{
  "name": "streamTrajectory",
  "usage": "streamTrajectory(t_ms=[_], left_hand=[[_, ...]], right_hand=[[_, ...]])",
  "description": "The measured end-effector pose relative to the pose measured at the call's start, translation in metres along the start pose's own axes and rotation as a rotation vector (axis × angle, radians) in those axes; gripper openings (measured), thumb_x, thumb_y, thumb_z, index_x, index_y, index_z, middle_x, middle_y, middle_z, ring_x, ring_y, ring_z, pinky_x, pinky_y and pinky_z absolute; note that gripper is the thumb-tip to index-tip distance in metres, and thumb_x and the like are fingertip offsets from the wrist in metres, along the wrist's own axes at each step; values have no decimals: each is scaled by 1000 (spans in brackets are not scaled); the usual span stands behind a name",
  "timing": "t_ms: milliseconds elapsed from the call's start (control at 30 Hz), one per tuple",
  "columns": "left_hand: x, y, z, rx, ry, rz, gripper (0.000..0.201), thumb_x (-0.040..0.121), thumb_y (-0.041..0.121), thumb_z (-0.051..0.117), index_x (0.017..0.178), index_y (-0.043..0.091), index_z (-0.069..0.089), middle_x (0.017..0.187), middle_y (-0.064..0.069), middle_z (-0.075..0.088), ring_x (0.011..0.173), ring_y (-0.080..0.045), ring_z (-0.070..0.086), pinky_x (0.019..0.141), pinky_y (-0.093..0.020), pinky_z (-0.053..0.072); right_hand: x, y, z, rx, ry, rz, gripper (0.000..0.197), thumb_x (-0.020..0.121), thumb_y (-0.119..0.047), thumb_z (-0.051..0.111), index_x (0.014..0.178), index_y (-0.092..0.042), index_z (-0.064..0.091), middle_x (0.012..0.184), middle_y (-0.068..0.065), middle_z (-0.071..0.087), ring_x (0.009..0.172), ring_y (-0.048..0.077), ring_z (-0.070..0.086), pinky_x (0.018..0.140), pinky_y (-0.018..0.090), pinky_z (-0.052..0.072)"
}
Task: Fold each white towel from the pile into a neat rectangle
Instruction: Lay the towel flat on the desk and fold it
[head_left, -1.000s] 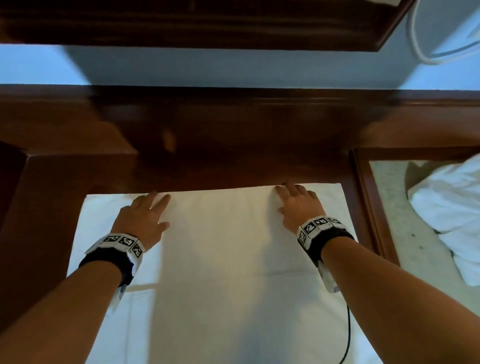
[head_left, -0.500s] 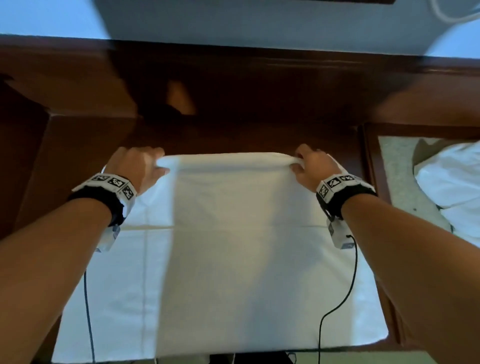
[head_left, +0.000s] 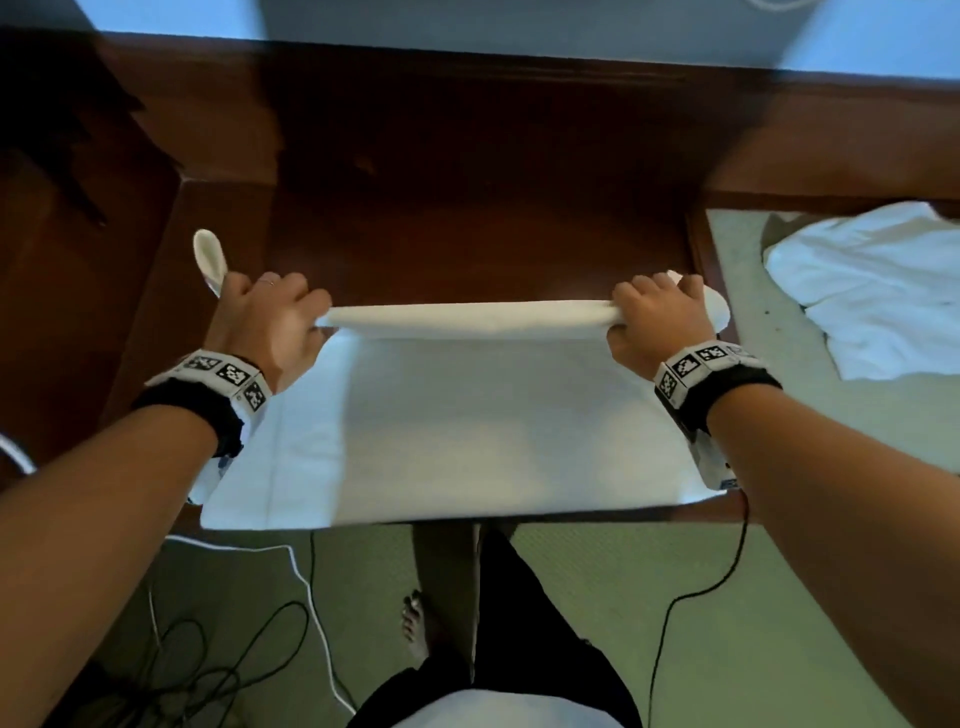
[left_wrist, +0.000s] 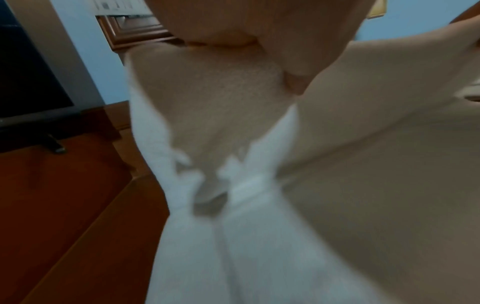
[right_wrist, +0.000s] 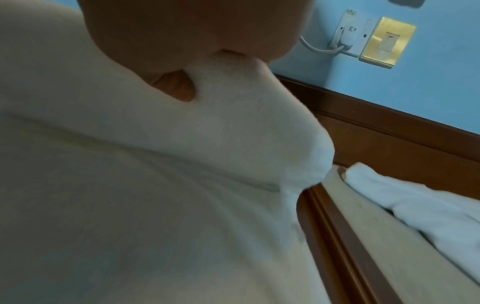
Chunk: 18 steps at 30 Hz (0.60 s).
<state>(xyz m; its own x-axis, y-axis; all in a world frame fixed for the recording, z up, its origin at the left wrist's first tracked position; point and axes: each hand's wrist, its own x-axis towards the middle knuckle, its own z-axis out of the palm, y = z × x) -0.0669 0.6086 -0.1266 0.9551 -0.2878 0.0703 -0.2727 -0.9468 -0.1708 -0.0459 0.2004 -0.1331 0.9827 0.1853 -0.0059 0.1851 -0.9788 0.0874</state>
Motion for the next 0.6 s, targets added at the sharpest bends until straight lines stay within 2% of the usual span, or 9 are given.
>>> streamTrajectory(t_ms=[67, 133, 233, 300, 333, 433, 467, 533, 600], left_hand=[[-35, 10, 6, 9, -2, 1, 18, 79, 22, 76, 88, 11, 65, 81, -11, 54, 76, -36, 55, 75, -46, 31], [-67, 22, 20, 26, -38, 20, 18, 76, 18, 76, 89, 10, 66, 83, -14, 56, 78, -36, 57, 74, -46, 32], [-110, 42, 57, -1, -193, 40, 20, 73, 13, 79, 89, 13, 66, 82, -12, 57, 75, -34, 58, 71, -43, 31], [-133, 54, 81, -2, -319, 24, 29, 69, 9, 80, 93, 16, 67, 82, -9, 59, 73, -32, 60, 71, -42, 35], [-140, 59, 87, -7, -358, 6, 31, 67, 8, 80, 95, 16, 68, 82, -9, 60, 73, -32, 61, 71, -43, 37], [-151, 75, 93, -76, -333, -42, 36, 70, 18, 67, 105, 10, 68, 90, -17, 61, 79, -37, 61, 71, -45, 39], [-151, 79, 95, -106, -327, -48, 45, 71, 22, 62, 114, 9, 66, 100, -20, 61, 85, -40, 61, 73, -48, 42], [-148, 85, 103, -163, -349, -44, 59, 77, 25, 59, 134, 12, 59, 126, -25, 57, 106, -48, 57, 82, -56, 47], [-143, 89, 115, -205, -393, -68, 63, 87, 22, 60, 148, 18, 47, 148, -27, 41, 129, -53, 44, 94, -63, 44]], right_hand=[[-35, -8, 8, 12, 41, 24, 17, 74, -16, 64, 89, -8, 61, 89, 12, 63, 91, 37, 57, 92, 54, 36], [-67, -13, 26, -14, 10, 43, 21, 71, -15, 67, 90, -8, 62, 91, 13, 63, 93, 37, 56, 92, 54, 36], [-106, -16, 56, -80, -168, 47, 23, 69, -13, 67, 91, -9, 63, 93, 12, 62, 95, 35, 53, 93, 53, 34], [-126, -16, 71, -145, -351, 67, 22, 74, -14, 61, 96, -13, 62, 99, 9, 61, 102, 34, 50, 95, 51, 30], [-135, -14, 77, -171, -396, 90, 21, 75, -14, 61, 95, -14, 62, 99, 8, 61, 103, 33, 50, 94, 51, 29], [-156, -5, 90, -173, -378, 113, 22, 66, -10, 73, 85, -10, 63, 91, 12, 58, 89, 34, 51, 82, 49, 36], [-160, -2, 95, -161, -335, 89, 27, 66, -9, 73, 91, -11, 63, 97, 13, 58, 91, 35, 51, 81, 49, 37], [-162, 2, 104, -84, -343, 33, 44, 74, -7, 67, 117, -14, 59, 127, 15, 53, 112, 39, 49, 89, 53, 40], [-157, 4, 112, 22, -419, 33, 63, 84, -5, 55, 144, -15, 38, 155, 18, 29, 139, 43, 30, 106, 56, 34]])
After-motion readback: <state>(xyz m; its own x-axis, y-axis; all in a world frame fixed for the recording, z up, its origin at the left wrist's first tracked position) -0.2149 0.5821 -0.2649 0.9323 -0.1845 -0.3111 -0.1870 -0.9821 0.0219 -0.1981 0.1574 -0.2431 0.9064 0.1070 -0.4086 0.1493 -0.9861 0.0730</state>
